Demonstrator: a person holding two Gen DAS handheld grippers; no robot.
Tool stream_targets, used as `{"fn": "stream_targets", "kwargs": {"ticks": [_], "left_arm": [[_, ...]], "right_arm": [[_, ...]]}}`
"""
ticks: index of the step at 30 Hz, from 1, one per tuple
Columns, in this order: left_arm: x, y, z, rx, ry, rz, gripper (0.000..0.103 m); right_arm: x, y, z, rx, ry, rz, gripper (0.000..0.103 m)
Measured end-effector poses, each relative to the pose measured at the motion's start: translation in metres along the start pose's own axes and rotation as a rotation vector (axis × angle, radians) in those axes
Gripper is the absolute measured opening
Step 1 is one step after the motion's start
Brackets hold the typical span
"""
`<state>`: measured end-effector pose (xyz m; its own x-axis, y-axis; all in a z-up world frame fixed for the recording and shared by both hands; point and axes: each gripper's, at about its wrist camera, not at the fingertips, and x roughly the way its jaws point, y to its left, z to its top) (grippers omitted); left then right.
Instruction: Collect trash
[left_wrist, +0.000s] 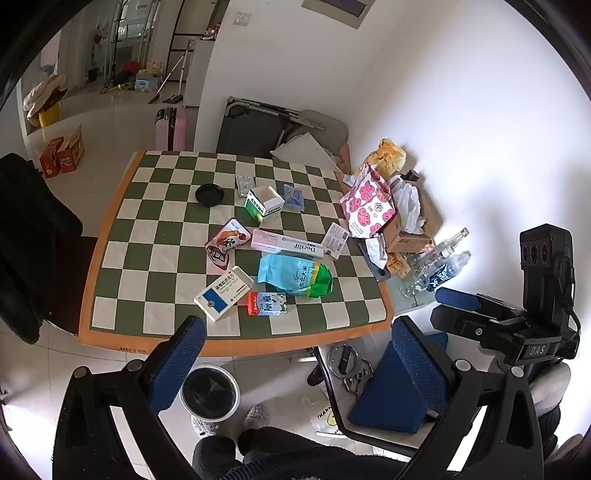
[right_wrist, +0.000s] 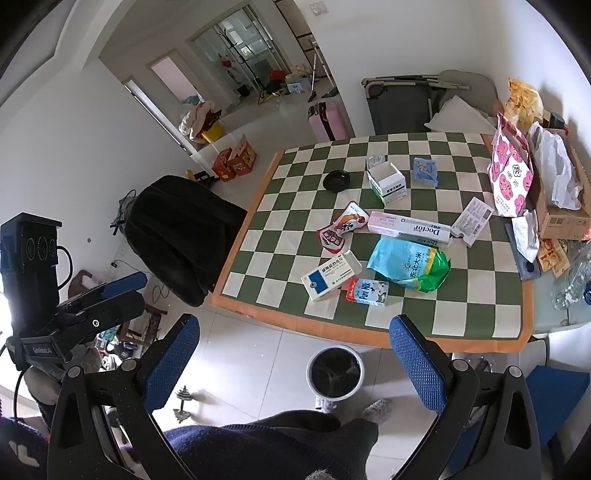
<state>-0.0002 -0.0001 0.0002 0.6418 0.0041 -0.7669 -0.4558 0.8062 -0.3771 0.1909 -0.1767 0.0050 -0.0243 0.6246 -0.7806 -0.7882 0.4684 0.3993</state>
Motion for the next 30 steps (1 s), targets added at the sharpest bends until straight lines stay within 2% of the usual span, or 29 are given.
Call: {"fn": "stream_targets", "kwargs": {"ticks": [30], "left_arm": [[0.0022,-0.0037,-0.0013,0.002,-0.005,-0.001,0.103]], "right_arm": [[0.0004,0.0025,-0.0020,0.001,-0.003,-0.001,0.103]]}}
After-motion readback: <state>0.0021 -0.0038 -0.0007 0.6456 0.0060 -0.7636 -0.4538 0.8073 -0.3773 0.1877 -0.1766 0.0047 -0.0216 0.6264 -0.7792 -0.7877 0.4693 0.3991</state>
